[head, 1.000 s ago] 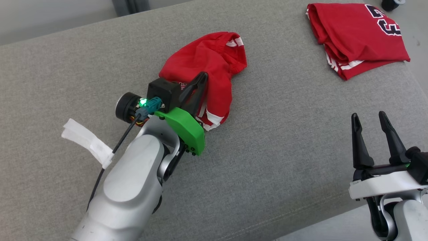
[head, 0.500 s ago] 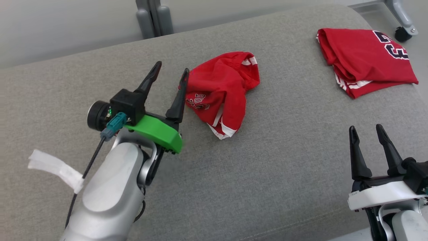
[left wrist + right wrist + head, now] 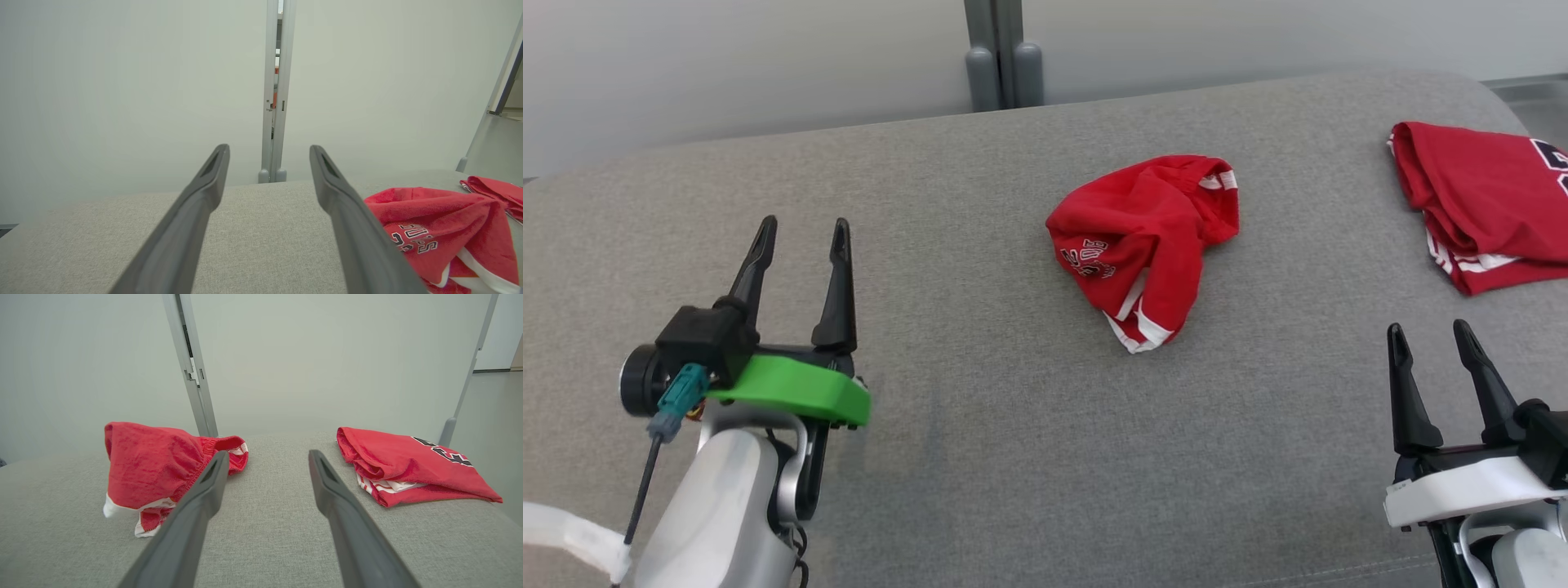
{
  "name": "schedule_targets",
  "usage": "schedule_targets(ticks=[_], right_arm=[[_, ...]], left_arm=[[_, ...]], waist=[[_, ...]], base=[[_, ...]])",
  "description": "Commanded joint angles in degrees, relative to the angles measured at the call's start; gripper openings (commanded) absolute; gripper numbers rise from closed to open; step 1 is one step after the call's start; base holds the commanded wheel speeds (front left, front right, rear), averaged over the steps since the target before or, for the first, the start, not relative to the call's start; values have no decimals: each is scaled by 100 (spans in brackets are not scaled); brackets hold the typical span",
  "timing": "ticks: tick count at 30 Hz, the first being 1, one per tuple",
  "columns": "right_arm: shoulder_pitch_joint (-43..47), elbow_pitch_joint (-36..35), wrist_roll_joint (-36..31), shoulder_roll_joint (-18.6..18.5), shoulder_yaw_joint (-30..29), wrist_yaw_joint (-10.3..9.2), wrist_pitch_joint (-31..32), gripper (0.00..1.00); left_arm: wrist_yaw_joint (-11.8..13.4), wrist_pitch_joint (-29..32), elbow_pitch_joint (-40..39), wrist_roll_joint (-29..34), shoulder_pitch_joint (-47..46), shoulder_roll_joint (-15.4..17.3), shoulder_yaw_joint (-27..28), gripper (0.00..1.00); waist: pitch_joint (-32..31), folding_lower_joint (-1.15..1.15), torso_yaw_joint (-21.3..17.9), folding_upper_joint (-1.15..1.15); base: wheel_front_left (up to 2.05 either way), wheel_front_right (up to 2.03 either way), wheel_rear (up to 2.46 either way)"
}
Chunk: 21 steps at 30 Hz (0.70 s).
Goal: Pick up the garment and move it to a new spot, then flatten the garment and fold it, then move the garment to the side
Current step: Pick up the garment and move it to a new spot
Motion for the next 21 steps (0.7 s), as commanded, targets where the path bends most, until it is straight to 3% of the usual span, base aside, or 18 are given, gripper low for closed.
schedule_targets(ticks=[1,13,21], right_arm=[[52,2,-19,-32,-15,-10,-25,100],[151,60,-1,-27,-23,-10,-25,100],[246,68,-2,-50,2,-10,-25,100]], left_arm=[[53,-12,-106,30,237,40,95,100],[58,-15,-572,259,1364,-115,732,100],[-192,-15,-530,326,1882,-145,942,100]], waist=[[-117,0,242,0],[-338,0,610,0],[-415,0,721,0]], base=[[0,0,0],[0,0,0],[0,0,0]])
